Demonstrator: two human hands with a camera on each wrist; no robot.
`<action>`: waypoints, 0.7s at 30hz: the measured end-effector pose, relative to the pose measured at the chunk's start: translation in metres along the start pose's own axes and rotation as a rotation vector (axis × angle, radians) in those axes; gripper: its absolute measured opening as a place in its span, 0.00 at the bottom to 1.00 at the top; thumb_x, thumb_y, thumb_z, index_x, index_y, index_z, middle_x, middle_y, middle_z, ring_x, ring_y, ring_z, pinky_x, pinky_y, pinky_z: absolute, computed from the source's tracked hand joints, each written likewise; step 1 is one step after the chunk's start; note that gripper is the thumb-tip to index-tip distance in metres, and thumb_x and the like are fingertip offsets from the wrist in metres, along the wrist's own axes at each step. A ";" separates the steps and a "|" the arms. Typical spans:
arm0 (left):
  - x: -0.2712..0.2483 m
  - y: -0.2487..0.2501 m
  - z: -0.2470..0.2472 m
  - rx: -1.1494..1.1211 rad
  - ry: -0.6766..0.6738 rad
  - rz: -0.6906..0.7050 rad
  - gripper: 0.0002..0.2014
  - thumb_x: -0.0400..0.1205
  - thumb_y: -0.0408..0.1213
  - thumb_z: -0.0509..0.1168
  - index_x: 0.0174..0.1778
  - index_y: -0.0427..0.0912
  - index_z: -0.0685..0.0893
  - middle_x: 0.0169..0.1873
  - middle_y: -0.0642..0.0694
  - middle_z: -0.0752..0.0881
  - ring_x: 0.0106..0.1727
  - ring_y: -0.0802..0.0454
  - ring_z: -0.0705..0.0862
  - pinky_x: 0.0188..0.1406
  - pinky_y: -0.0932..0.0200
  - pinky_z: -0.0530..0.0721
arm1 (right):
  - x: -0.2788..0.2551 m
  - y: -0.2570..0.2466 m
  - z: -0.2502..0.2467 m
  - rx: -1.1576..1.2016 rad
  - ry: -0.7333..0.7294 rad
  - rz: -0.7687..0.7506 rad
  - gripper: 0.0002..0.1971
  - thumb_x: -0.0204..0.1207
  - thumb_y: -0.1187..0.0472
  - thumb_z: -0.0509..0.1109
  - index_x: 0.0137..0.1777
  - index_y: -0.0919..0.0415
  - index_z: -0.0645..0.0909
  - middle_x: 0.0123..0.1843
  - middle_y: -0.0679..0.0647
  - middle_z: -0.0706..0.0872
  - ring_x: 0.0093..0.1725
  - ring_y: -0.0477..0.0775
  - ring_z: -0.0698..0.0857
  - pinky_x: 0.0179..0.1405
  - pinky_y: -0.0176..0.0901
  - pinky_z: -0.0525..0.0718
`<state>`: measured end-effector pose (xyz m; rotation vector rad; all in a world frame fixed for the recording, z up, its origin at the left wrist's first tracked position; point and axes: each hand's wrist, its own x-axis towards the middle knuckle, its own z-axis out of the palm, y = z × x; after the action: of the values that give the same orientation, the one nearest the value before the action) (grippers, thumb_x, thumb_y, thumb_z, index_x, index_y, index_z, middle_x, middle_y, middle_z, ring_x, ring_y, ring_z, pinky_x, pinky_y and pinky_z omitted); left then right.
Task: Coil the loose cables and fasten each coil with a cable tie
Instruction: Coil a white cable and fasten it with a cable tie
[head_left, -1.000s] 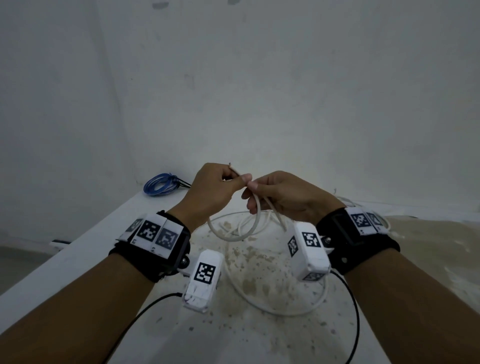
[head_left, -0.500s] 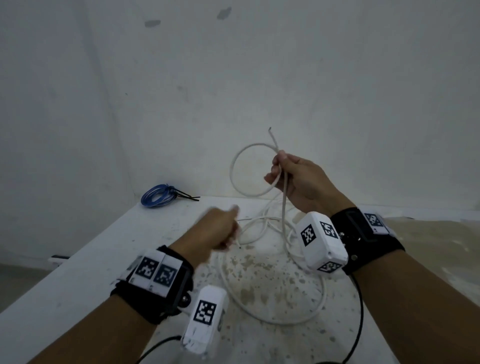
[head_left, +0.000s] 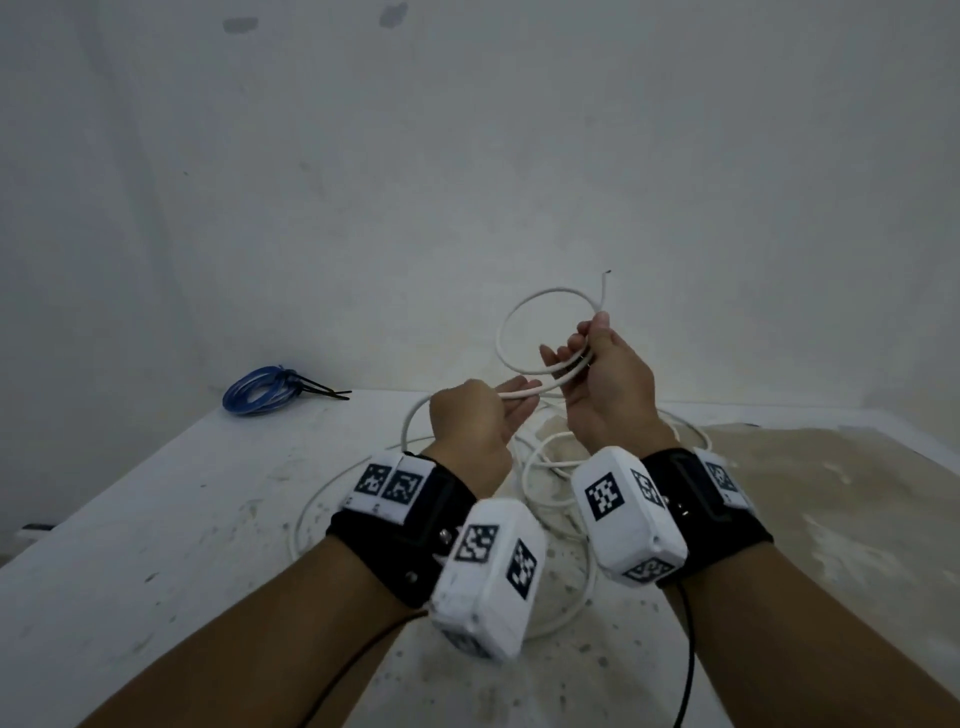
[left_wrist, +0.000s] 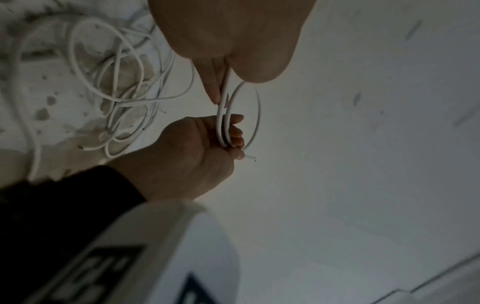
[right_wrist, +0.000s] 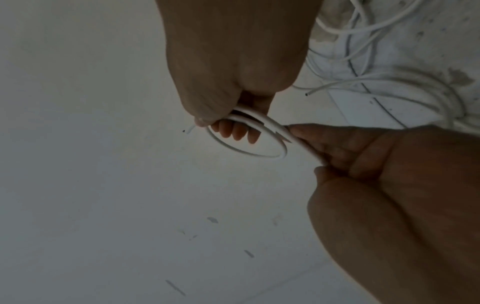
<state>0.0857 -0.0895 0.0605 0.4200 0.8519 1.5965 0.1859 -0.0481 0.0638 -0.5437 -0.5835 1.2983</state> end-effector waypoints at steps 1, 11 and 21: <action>0.000 -0.003 0.001 0.045 0.006 0.019 0.09 0.88 0.25 0.50 0.52 0.29 0.75 0.44 0.30 0.88 0.36 0.43 0.89 0.33 0.56 0.91 | 0.000 -0.001 -0.001 -0.015 0.001 -0.003 0.15 0.87 0.56 0.64 0.41 0.65 0.79 0.27 0.53 0.78 0.26 0.49 0.80 0.41 0.49 0.90; 0.026 0.022 -0.025 0.452 0.002 0.285 0.10 0.88 0.24 0.53 0.58 0.23 0.76 0.50 0.34 0.87 0.40 0.44 0.89 0.36 0.59 0.89 | -0.018 0.028 -0.013 -0.251 -0.211 0.089 0.15 0.88 0.58 0.62 0.41 0.66 0.79 0.27 0.54 0.76 0.26 0.50 0.77 0.38 0.48 0.88; 0.040 0.038 -0.048 0.834 -0.029 0.604 0.12 0.89 0.35 0.57 0.48 0.39 0.85 0.41 0.46 0.91 0.27 0.57 0.83 0.30 0.60 0.86 | -0.022 0.041 -0.016 -0.304 -0.337 0.280 0.14 0.88 0.58 0.61 0.42 0.64 0.77 0.27 0.52 0.73 0.24 0.48 0.74 0.32 0.42 0.87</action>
<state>0.0173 -0.0654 0.0481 1.3906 1.4489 1.6908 0.1628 -0.0624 0.0227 -0.6790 -1.0232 1.5929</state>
